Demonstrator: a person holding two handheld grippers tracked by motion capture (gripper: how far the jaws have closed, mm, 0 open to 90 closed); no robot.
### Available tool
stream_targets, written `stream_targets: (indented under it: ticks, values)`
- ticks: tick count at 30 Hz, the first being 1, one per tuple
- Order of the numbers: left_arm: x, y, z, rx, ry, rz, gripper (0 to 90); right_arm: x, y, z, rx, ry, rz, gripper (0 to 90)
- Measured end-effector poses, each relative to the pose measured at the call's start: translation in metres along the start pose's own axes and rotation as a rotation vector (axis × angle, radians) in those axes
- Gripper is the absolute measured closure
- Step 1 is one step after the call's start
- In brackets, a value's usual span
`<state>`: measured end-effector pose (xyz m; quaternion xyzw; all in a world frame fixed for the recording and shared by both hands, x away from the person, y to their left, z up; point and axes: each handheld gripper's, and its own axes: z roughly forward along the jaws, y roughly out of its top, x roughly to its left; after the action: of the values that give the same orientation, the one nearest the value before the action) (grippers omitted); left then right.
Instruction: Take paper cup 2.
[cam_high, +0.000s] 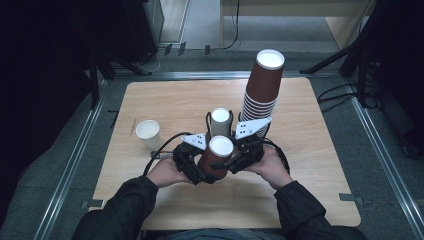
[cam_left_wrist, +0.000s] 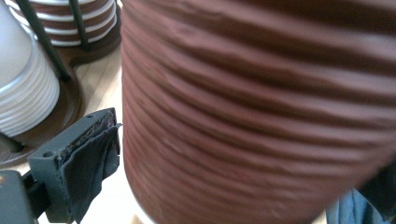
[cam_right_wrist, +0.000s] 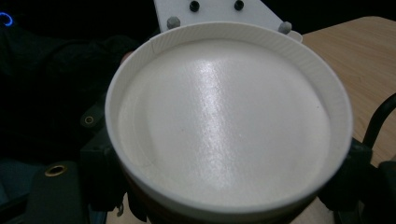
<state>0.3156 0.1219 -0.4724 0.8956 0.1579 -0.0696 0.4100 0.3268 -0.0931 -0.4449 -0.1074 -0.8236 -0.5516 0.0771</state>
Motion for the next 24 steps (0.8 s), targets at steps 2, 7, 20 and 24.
stream_targets:
  ticks: [2, 7, 20, 24]
  values:
    - [-0.001, 0.001, 0.000, -0.011, 0.004, 0.004, 0.0, 0.001, 0.000, -0.001, -0.026, 0.004, 0.004, 20.1]
    - [-0.003, 0.002, -0.004, -0.023, 0.003, 0.030, 6.0, 0.001, -0.002, -0.003, -0.057, 0.003, 0.017, 20.4]
    - [0.003, -0.001, -0.019, 0.013, 0.002, 0.021, 12.3, 0.002, -0.001, -0.007, 0.042, -0.031, 0.027, 13.9]
    - [0.004, -0.004, -0.027, 0.043, 0.014, 0.014, 12.3, 0.002, -0.006, -0.009, 0.114, -0.079, 0.012, 14.0]
